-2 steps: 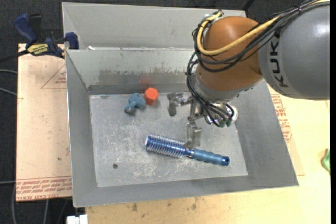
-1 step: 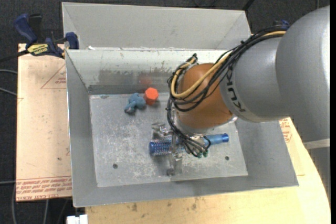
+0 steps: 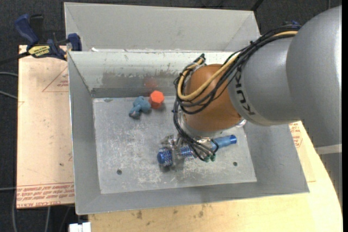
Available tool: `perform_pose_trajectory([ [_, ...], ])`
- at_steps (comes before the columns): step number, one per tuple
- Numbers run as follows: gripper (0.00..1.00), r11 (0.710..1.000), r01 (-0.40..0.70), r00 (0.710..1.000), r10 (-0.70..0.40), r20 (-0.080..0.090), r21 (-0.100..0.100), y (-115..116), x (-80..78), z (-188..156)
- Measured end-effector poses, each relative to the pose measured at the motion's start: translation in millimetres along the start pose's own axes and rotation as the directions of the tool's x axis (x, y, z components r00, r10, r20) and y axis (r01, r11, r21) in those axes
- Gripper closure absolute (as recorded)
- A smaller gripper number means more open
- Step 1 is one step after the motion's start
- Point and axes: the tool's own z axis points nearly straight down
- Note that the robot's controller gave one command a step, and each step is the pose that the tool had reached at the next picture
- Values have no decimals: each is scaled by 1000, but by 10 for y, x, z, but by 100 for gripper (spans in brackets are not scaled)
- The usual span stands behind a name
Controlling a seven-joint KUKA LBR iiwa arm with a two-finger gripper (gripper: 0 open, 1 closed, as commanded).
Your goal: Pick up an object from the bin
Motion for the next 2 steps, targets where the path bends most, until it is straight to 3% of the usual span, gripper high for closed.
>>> perform_pose_trajectory([
  [1, 100, 1000, 9, 1000, -9, 10, 3, -149, -328, -1088],
  [2, 100, 1000, 2, 1000, -2, 9, 2, -131, -356, -1695],
])
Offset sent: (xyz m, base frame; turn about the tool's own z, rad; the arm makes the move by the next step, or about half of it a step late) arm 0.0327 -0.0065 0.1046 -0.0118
